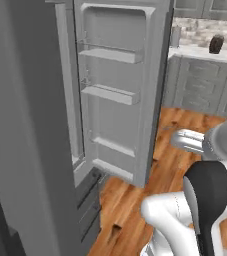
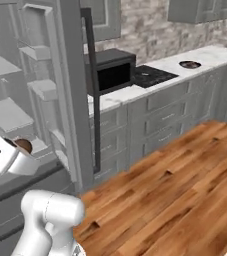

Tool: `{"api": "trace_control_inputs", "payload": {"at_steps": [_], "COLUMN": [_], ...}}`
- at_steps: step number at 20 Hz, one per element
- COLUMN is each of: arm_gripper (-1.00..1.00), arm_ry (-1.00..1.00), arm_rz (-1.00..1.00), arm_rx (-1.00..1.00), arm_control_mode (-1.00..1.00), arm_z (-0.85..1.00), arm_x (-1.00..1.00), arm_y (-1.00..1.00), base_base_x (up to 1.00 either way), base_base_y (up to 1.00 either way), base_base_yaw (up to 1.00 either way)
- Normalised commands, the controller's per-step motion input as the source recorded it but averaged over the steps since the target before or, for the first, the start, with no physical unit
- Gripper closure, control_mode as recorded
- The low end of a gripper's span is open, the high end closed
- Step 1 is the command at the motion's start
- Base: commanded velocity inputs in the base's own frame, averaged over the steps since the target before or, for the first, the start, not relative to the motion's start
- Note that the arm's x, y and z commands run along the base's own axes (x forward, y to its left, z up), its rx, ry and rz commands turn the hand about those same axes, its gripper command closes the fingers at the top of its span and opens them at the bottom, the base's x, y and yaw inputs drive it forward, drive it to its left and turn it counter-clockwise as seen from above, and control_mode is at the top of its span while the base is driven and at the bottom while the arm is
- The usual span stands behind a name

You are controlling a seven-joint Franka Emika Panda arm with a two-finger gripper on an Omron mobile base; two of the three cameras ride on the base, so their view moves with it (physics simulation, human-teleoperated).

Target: Place the cold items (mushroom and squash) from the fridge in one tupperware on the dining counter. Place the warm items (kebab skewer and hot dog) in the stove area in another tupperware.

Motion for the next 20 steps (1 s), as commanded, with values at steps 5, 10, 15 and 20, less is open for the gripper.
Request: {"api": "trace_control_inputs", "payload": {"at_steps": [5,10,15,20], "arm_gripper": [1.00,1.00,1.00,1.00], "arm_ry": [0.00,0.00,0.00,0.00], "arm_rz": [0.00,0.00,0.00,0.00], "arm_rx": [0.00,0.00,0.00,0.00], "arm_control_mode": [1.00,1.00,1.00,1.00], "arm_z": [0.00,0.00,0.00,0.00], "arm_x": [0.00,0.00,0.00,0.00], "arm_y": [0.00,0.00,0.00,0.00], "base_base_x": [-0.73,-0.60,-0.10,0.68], "base_base_y": [-0.05,-0.20,-0.13,0.06], "base_base_yaw": [-0.67,-0.68,-0.62,-0.13]}}
